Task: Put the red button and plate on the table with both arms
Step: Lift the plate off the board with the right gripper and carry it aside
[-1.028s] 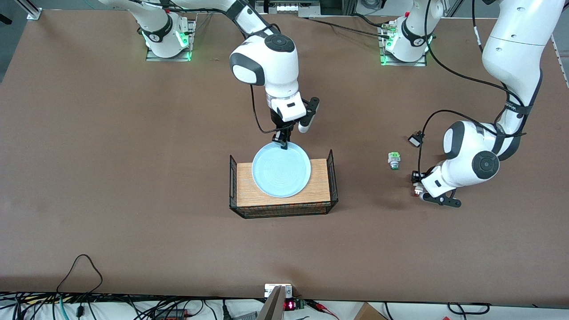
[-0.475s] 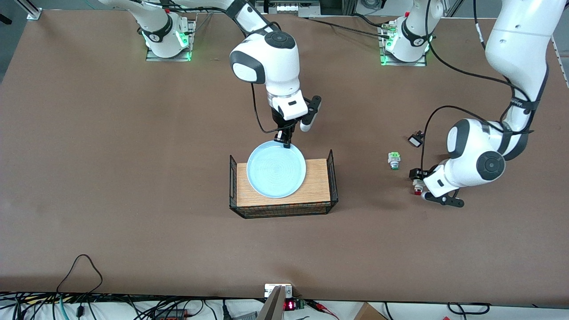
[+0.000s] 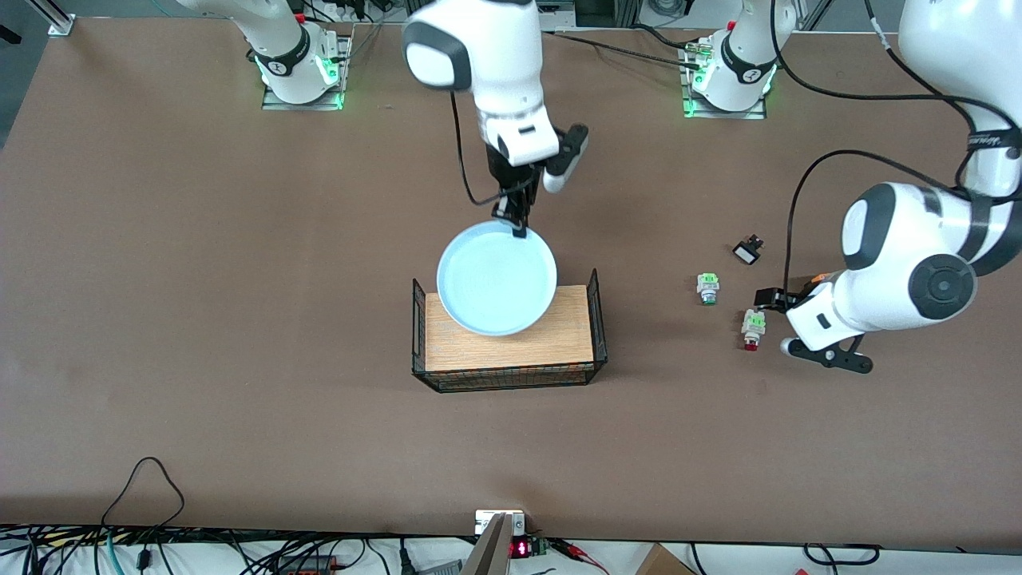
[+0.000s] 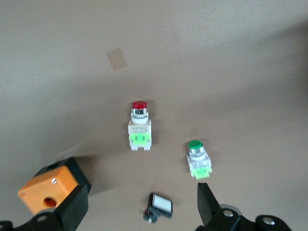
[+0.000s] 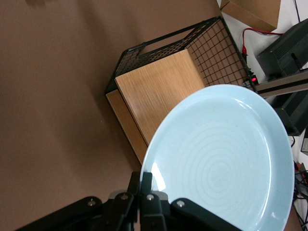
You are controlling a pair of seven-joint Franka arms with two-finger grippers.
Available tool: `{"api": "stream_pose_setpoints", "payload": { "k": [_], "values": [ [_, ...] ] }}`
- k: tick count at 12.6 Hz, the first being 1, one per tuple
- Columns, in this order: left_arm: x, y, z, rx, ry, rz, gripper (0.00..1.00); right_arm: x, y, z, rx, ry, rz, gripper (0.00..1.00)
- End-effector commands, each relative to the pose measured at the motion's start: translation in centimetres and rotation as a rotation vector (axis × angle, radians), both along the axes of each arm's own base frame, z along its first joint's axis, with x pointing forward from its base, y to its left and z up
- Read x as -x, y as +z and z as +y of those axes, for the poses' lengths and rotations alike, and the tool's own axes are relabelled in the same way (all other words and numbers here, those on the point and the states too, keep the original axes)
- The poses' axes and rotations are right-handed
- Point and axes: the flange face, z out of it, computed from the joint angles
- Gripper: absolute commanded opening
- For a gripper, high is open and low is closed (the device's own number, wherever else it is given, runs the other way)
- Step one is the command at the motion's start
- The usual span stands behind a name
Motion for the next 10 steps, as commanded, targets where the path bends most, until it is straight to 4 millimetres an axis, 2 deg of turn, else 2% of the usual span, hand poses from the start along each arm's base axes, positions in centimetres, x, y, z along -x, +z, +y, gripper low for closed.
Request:
{"api": "stream_pose_setpoints", "payload": {
  "k": [1, 3, 4, 6, 7, 8, 10],
  "values": [
    [0.2, 7.4, -0.9, -0.033, 0.010, 0.004, 1.00, 1.8, 4.6, -2.7, 0.056, 0.014, 0.036, 0.00],
    [1.8, 12.8, -1.3, -0.043, 0.025, -0.066, 1.00, 1.5, 6.8, -6.3, 0.132, 0.049, 0.067, 0.00],
    [3.0, 15.3, -1.2, -0.058, 0.032, -0.103, 1.00, 0.6, 7.1, -9.0, 0.145, 0.050, 0.098, 0.00],
    [6.2, 18.7, -0.7, -0.064, 0.063, -0.144, 1.00, -1.5, 7.3, -15.9, 0.161, 0.088, 0.137, 0.00],
    [7.7, 19.3, -0.7, -0.066, 0.080, -0.146, 1.00, -2.3, 7.2, -18.7, 0.164, 0.119, 0.155, 0.00],
    [9.2, 20.0, 0.2, -0.064, 0.118, -0.169, 1.00, -3.2, 6.6, -21.6, 0.168, 0.141, 0.173, 0.00],
    [10.4, 19.0, 1.2, -0.011, 0.143, -0.244, 1.00, -5.2, 3.8, -27.2, 0.196, 0.178, 0.180, 0.00]
  ]
}}
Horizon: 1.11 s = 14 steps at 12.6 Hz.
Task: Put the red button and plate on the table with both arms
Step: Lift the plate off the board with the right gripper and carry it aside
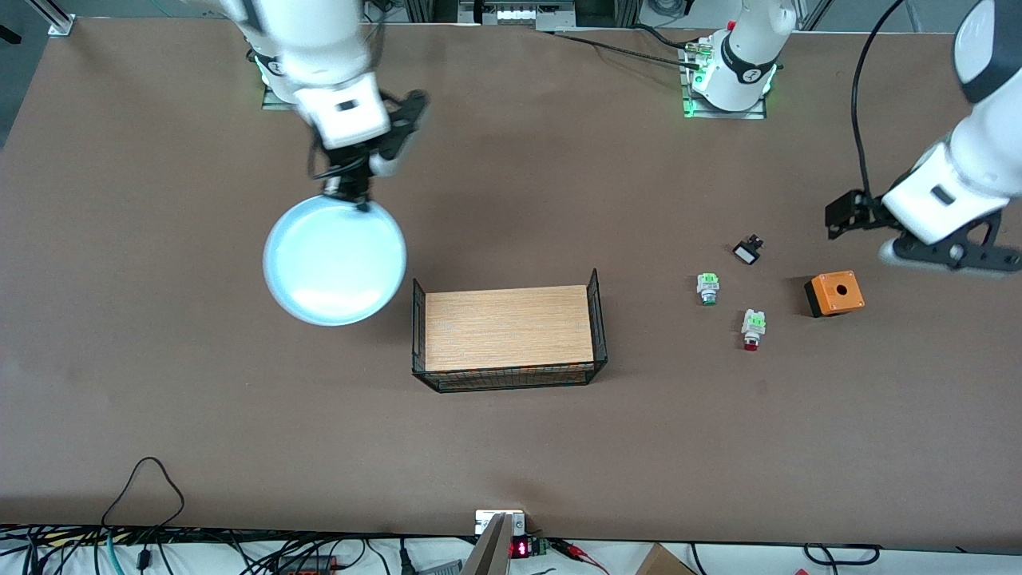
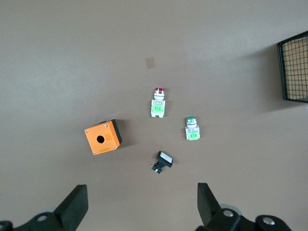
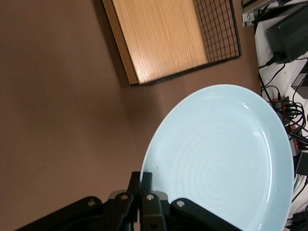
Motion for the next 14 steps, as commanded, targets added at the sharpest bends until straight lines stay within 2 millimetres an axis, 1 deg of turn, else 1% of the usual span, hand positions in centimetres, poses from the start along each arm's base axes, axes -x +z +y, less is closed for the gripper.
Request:
{"api": "stream_pose_setpoints", "payload": {
  "k": [1, 2, 3, 4, 5, 6, 8, 10, 12, 13, 14],
  "values": [
    [2.2, -1.2, 1.0, 0.061, 0.038, -0.067, 1.00, -0.5, -4.4, -6.8, 0.005, 0.070, 0.003, 0.00],
    [2.1, -1.3, 0.5, 0.057, 0.028, -0.064, 1.00, -1.0, -6.7, -9.7, -0.005, 0.089, -0.002, 0.00],
    [1.8, -1.0, 0.5, 0.052, 0.029, -0.063, 1.00, -1.2, -9.0, -12.1, -0.037, 0.108, 0.000, 0.00],
    [1.8, -1.3, 0.8, 0.049, 0.031, -0.033, 1.00, -1.4, -11.0, -14.5, -0.068, 0.134, -0.016, 0.00],
    [1.9, -1.3, 0.9, 0.048, 0.033, -0.019, 1.00, -1.6, -13.0, -16.3, -0.081, 0.162, -0.024, 0.00],
    [1.9, -1.3, 0.9, 0.046, 0.033, -0.017, 1.00, -1.8, -14.7, -17.7, -0.080, 0.173, -0.027, 0.00],
    [1.9, -1.2, 0.9, 0.044, 0.033, -0.016, 1.00, -2.0, -17.5, -19.2, -0.071, 0.187, -0.045, 0.00],
    [2.0, -1.2, 0.9, 0.044, 0.033, -0.011, 1.00, -1.8, -21.1, -20.2, -0.064, 0.196, -0.071, 0.00],
    [1.9, -0.9, 0.5, 0.044, 0.028, -0.017, 1.00, -1.5, -25.2, -21.9, -0.064, 0.166, -0.081, 0.00],
    [1.9, -0.9, 0.4, 0.044, 0.027, -0.017, 1.00, -1.4, -27.3, -22.5, -0.060, 0.147, -0.049, 0.00],
    [1.9, -0.9, 0.2, 0.044, 0.022, -0.017, 1.00, -1.4, -29.0, -23.8, -0.060, 0.115, -0.027, 0.00]
  ]
}}
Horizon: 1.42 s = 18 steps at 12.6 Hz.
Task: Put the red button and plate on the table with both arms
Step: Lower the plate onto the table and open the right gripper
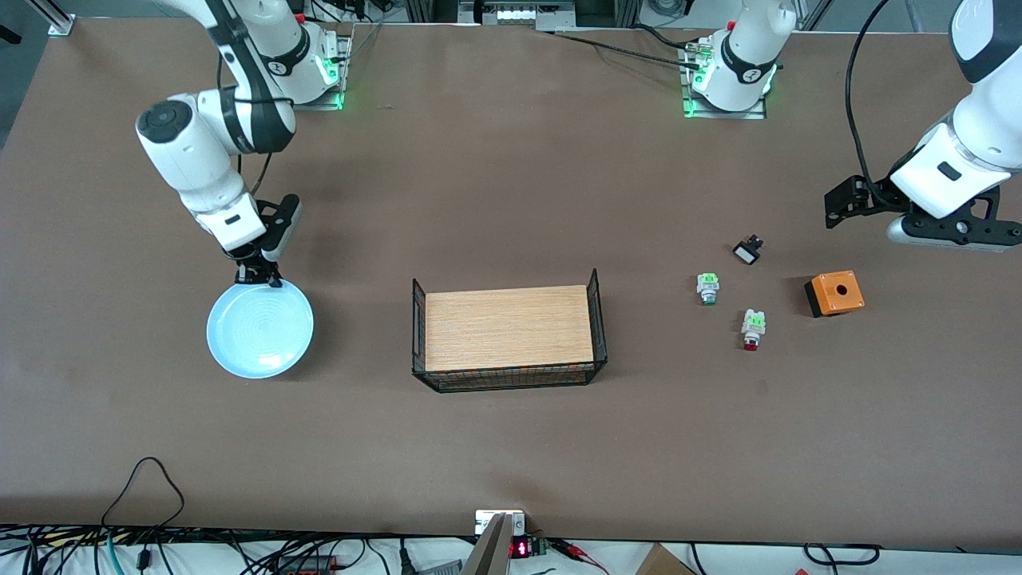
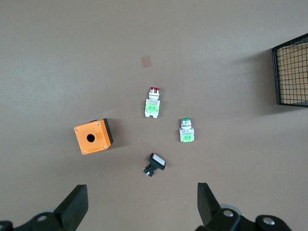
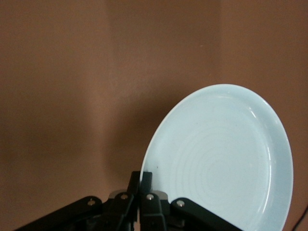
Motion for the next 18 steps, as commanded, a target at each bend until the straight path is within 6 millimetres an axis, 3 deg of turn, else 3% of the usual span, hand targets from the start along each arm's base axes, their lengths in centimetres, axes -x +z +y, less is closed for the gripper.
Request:
{"api": "stream_pose_setpoints", "payload": {
  "k": [1, 4, 6, 7, 8, 12, 18],
  "values": [
    [0.2, 0.8, -1.0, 0.006, -0.009, 0.001, 1.00, -0.3, -3.9, -2.1, -0.004, -0.038, 0.005, 0.00],
    [0.2, 0.8, -1.0, 0.006, -0.007, 0.002, 1.00, 0.1, -6.4, -1.9, -0.015, -0.085, 0.023, 0.04],
    [0.2, 0.8, -0.9, 0.005, -0.007, 0.002, 1.00, 0.1, -6.8, -1.6, -0.017, -0.088, 0.031, 0.44],
    [0.2, 0.8, -1.0, 0.006, -0.007, 0.002, 1.00, 0.0, -6.5, -1.5, -0.018, -0.086, 0.027, 0.89],
    [0.2, 0.8, -0.9, 0.005, -0.006, 0.002, 1.00, -0.2, -6.1, -1.3, -0.018, -0.083, 0.021, 1.00],
    [0.4, 0.6, -0.9, 0.005, 0.002, 0.020, 1.00, -0.9, -3.3, -0.8, -0.060, -0.195, 0.008, 1.00],
    [0.4, 0.6, -0.9, 0.005, 0.002, 0.020, 1.00, 0.8, 1.1, -1.3, -0.145, -0.846, 0.183, 1.00]
  ]
}}
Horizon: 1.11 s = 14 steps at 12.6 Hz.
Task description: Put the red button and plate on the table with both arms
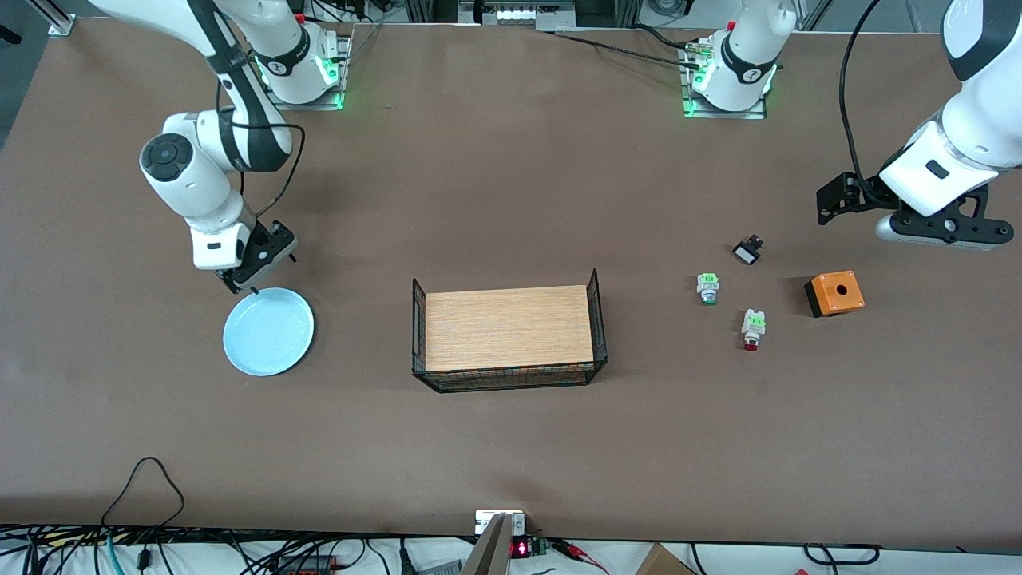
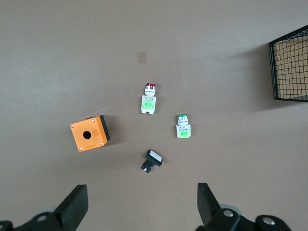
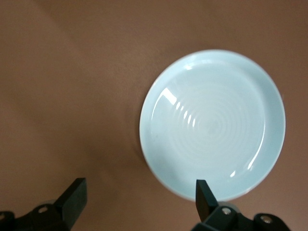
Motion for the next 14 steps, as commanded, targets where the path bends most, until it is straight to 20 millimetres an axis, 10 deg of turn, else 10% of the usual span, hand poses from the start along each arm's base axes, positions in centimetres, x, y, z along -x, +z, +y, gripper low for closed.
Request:
{"api": "stream_pose_setpoints", "payload": {
  "k": [1, 9, 14],
  "values": [
    [0.2, 0.7, -0.1, 0.006, 0.008, 0.003, 1.00, 0.9, 2.9, 0.1, -0.030, -0.237, 0.033, 1.00],
    [0.1, 0.9, -0.1, 0.006, 0.005, 0.001, 1.00, -2.6, 17.3, -1.4, -0.118, -0.666, 0.275, 1.00],
    [0.1, 0.9, -0.1, 0.006, 0.005, 0.003, 1.00, -0.2, 25.1, -3.2, -0.141, -0.759, 0.258, 1.00]
  ]
}}
